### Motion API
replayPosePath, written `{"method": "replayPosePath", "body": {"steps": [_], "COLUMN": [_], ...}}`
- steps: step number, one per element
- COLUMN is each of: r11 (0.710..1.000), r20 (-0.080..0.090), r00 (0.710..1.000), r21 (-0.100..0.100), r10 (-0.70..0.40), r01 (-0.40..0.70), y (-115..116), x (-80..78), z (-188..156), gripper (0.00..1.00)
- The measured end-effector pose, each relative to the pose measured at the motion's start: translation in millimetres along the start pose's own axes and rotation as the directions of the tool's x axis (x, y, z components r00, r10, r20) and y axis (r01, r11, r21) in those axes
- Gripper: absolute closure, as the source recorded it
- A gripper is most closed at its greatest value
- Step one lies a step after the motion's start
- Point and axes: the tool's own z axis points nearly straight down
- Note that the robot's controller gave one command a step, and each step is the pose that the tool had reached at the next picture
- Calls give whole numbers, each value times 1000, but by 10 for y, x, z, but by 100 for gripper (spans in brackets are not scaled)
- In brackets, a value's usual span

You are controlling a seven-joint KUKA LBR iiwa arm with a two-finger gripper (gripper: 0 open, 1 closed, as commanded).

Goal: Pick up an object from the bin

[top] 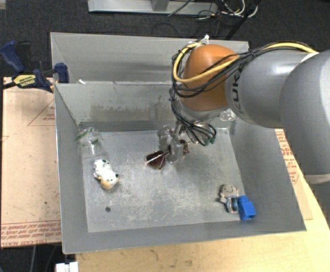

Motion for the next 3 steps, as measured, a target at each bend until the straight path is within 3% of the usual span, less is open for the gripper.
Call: {"method": "replayPosePath", "body": {"steps": [2,3], "r11": [1000,1000], "r20": [-7,0], "r00": [1000,1000], "r21": [-1,1], "r10": [0,0], "r01": [0,0], "y": [7,1], "x": [17,-4], "z": [-181,-289], "gripper": [100,100]}}
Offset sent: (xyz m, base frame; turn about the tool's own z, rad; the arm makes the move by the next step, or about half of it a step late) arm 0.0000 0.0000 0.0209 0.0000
